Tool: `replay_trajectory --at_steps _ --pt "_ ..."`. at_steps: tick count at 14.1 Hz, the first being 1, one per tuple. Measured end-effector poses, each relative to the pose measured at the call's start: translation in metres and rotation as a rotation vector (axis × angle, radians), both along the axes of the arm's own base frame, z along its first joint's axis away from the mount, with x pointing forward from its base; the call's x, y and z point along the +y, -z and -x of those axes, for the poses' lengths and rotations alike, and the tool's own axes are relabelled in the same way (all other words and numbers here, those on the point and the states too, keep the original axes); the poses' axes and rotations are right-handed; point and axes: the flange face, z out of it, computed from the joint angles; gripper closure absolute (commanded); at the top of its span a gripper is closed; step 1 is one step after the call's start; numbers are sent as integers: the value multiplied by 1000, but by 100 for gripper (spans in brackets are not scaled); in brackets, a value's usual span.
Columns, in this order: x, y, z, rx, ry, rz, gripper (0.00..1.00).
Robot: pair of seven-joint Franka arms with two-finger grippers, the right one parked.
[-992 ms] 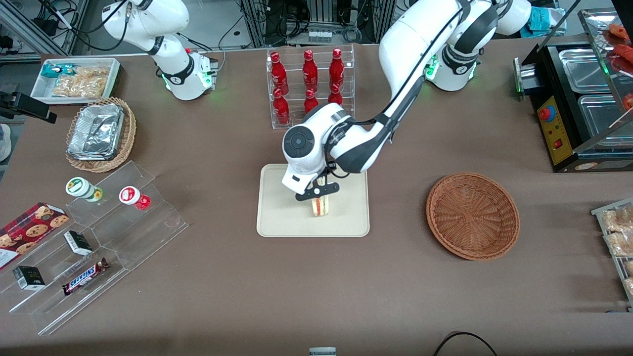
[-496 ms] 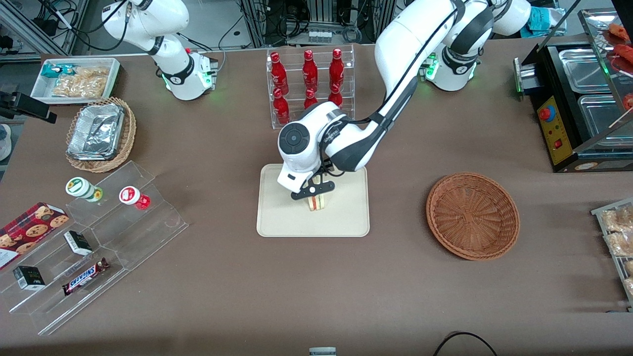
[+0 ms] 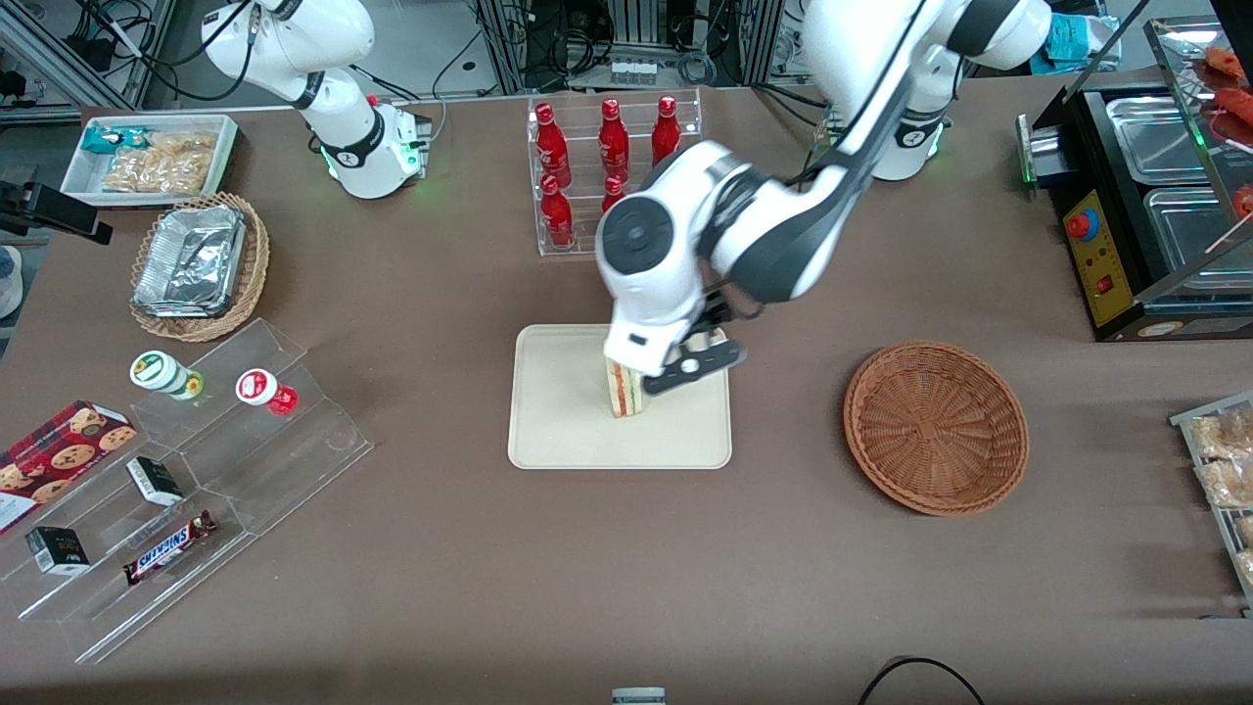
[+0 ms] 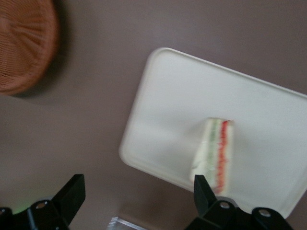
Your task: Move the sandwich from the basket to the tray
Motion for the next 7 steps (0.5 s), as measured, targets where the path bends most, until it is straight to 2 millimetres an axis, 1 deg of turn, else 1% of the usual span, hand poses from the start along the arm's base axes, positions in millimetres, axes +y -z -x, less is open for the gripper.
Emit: replay_trajectory --at_steps 1,3,4,7 --pt "40 -23 -5 18 24 -2 0" --pt "129 -59 -8 66 38 -7 0" --pt "173 -74 -7 94 40 -6 0" --pt "278 -103 -10 158 74 28 0"
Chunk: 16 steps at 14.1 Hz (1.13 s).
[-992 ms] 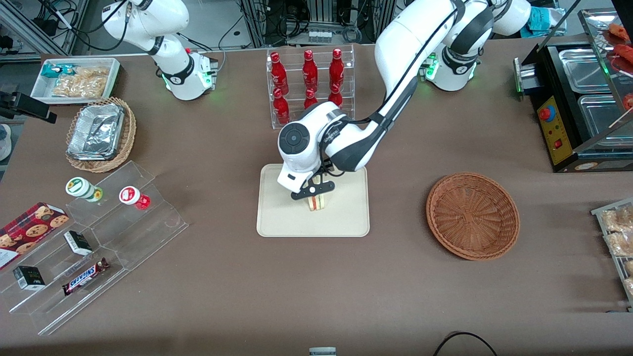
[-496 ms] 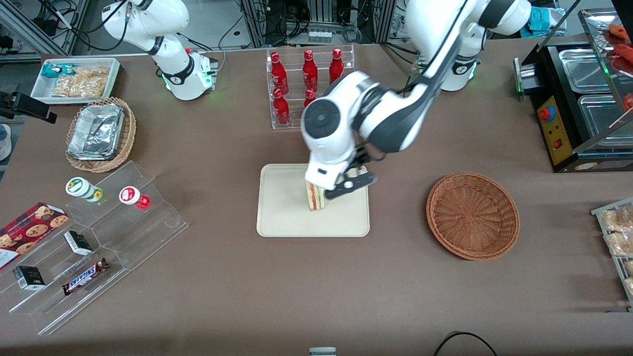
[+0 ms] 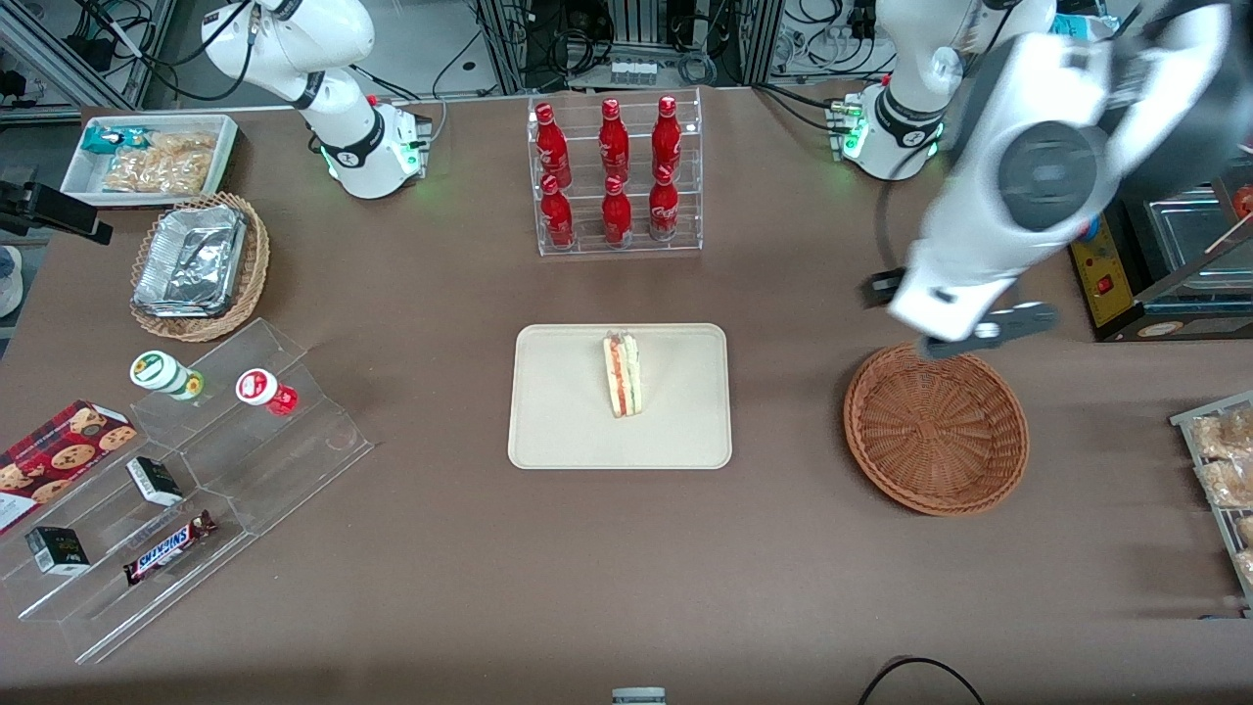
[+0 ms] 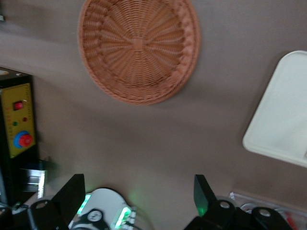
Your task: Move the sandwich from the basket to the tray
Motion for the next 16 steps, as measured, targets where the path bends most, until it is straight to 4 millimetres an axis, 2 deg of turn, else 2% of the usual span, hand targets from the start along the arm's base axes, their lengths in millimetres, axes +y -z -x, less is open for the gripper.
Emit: replay_trajectory --at_steps 2,4,5,6,12,14,16 --pt "61 -17 0 18 -26 21 0" --pt "110 -36 7 15 -55 40 0" --pt "127 -44 11 9 -59 48 0" --pt "135 -50 14 1 -60 54 0" --pt "119 -68 15 -37 -26 77 0" --pt "111 -78 14 -56 -24 138 0" --pt "107 -80 11 -57 -24 175 0"
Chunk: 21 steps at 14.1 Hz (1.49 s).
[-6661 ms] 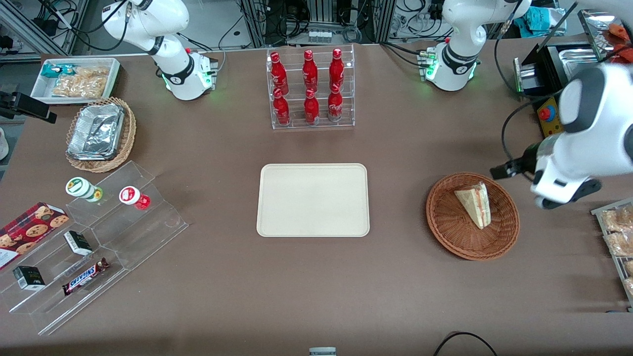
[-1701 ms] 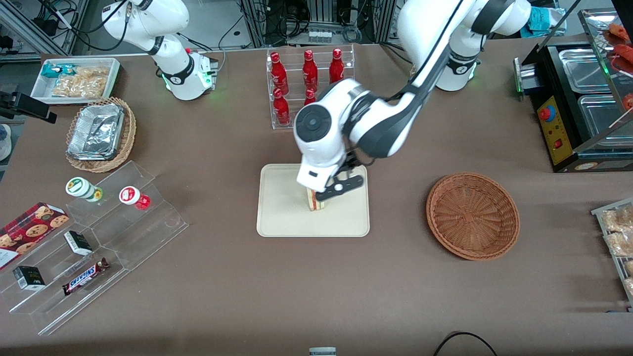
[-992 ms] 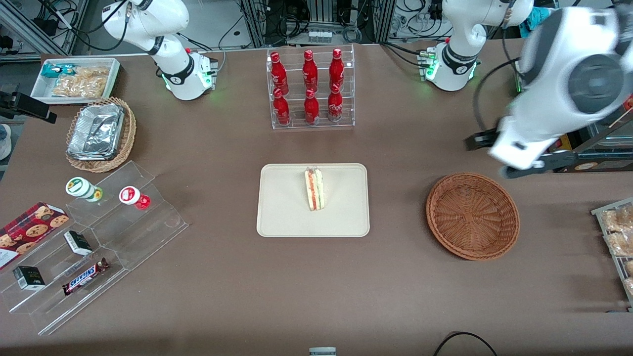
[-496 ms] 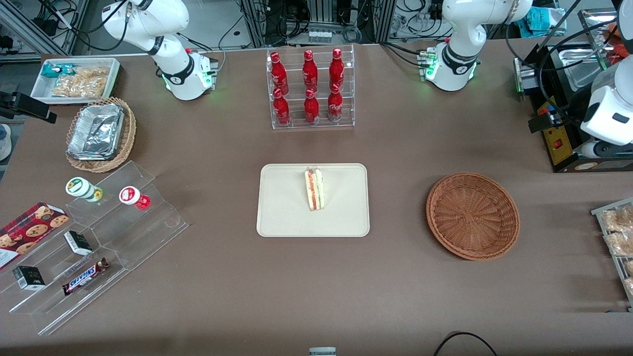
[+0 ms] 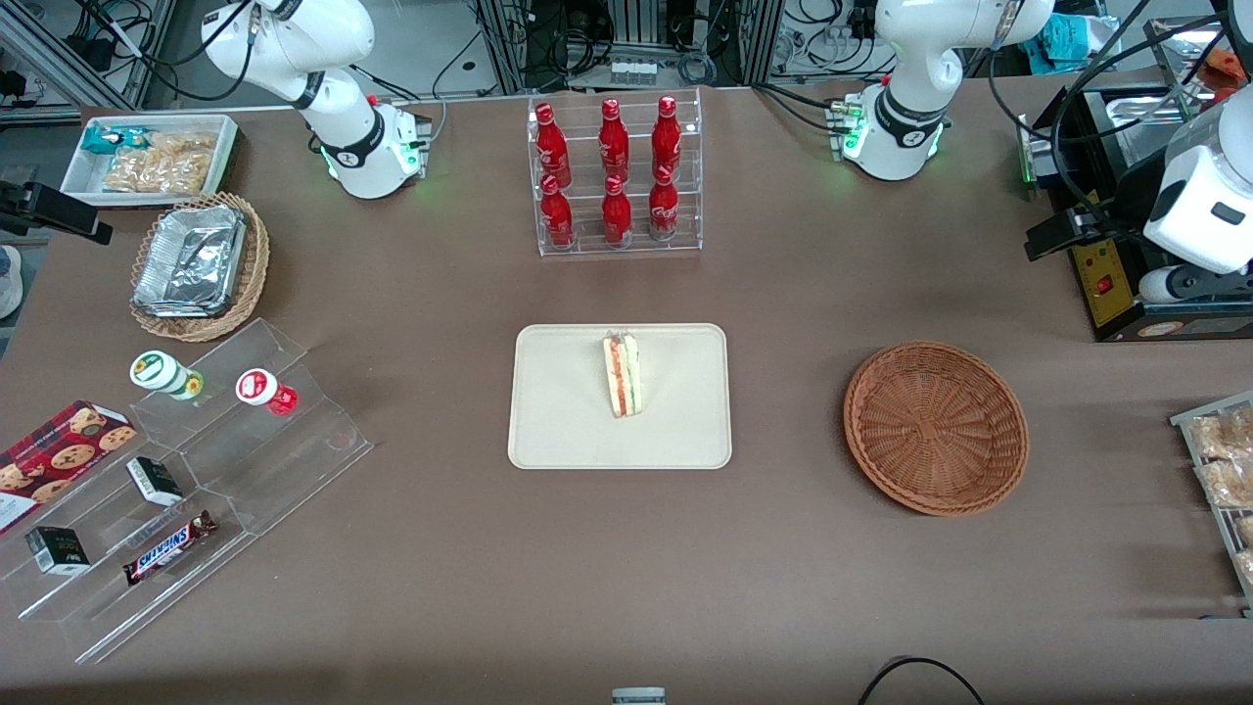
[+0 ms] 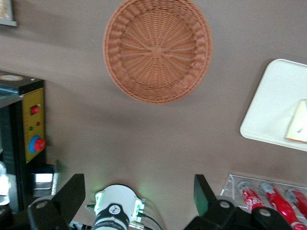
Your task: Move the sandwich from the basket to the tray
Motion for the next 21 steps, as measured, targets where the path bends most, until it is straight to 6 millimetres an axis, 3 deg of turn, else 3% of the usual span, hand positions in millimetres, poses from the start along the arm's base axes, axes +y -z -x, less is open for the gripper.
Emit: replay_trajectory --at_steps 8,15,21 --pt "18 14 -8 36 -27 -27 0" --pt "1 16 6 -6 14 -69 0" --pt "8 14 5 -16 68 -50 0"
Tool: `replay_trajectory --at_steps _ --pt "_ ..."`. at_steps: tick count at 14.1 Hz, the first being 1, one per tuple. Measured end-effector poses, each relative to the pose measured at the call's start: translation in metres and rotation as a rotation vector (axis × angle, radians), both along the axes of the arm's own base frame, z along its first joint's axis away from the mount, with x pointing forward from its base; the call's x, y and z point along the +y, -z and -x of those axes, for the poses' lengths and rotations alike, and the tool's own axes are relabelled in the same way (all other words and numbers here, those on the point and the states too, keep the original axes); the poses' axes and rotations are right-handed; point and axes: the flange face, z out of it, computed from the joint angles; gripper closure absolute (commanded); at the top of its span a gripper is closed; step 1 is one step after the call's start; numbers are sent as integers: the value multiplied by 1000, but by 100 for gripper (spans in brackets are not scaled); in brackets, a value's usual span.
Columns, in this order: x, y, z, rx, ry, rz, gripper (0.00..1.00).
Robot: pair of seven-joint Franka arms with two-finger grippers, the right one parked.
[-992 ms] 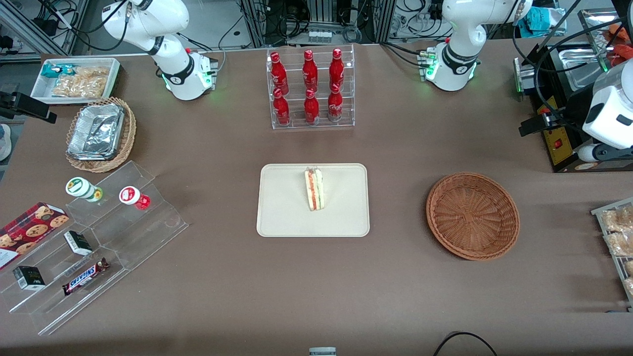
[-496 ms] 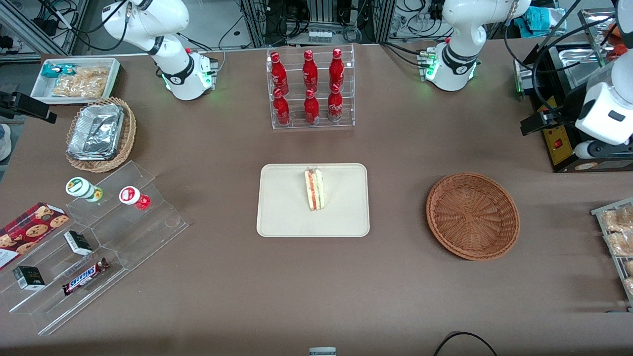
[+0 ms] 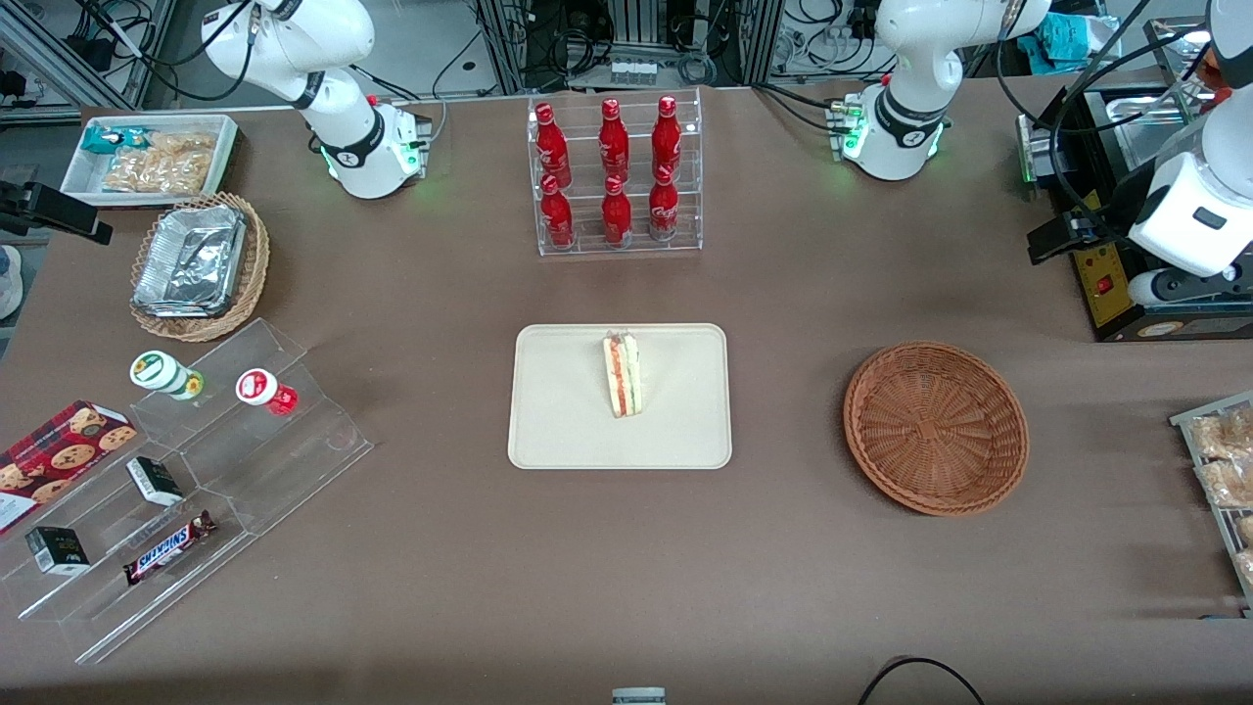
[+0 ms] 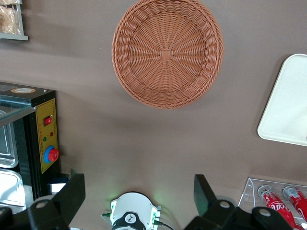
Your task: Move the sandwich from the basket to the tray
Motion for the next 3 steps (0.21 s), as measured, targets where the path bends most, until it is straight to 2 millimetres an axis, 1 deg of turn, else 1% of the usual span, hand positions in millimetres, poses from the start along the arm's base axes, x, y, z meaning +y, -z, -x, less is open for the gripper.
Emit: replay_trajectory --at_steps 3 --pt "-1 0 -1 -3 0 9 0"
